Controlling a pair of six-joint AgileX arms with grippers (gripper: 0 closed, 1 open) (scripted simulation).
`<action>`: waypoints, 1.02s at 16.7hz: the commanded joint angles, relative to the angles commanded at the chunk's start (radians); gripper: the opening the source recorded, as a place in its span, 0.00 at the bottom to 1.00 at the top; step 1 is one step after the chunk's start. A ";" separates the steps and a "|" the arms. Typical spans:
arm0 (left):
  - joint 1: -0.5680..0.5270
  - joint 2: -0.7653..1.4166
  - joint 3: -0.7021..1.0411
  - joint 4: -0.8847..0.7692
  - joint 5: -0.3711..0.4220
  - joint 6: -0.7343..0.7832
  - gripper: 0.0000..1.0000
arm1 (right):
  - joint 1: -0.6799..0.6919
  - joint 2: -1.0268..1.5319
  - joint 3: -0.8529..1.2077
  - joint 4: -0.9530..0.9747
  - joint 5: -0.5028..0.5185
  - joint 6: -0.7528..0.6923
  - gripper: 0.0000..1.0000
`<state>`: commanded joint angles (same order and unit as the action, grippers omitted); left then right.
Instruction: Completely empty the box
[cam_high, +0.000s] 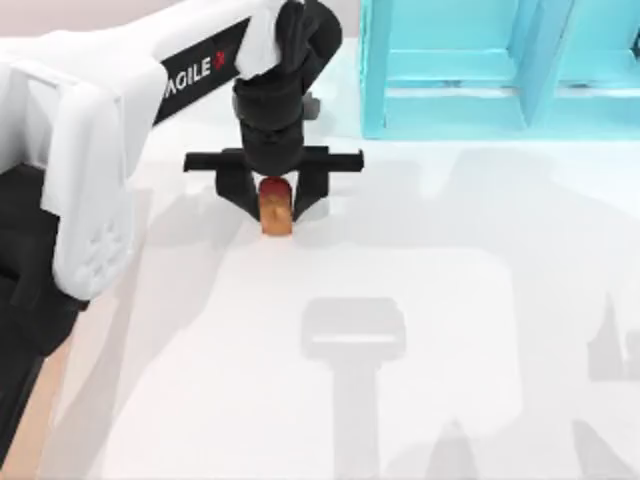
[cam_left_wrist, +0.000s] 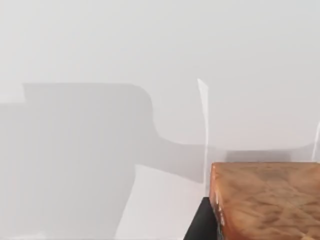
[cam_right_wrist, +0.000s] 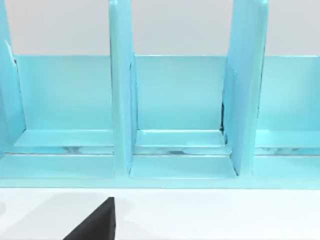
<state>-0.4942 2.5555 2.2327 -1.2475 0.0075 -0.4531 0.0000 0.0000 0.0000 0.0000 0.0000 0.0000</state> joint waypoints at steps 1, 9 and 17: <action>0.000 0.000 0.000 0.000 0.000 0.000 0.00 | 0.000 0.000 0.000 0.000 0.000 0.000 1.00; 0.000 0.000 0.000 0.000 0.000 0.000 0.60 | 0.000 0.000 0.000 0.000 0.000 0.000 1.00; 0.000 0.000 0.000 0.000 0.000 0.000 1.00 | 0.000 0.000 0.000 0.000 0.000 0.000 1.00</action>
<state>-0.4942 2.5555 2.2327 -1.2475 0.0075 -0.4531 0.0000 0.0000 0.0000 0.0000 0.0000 0.0000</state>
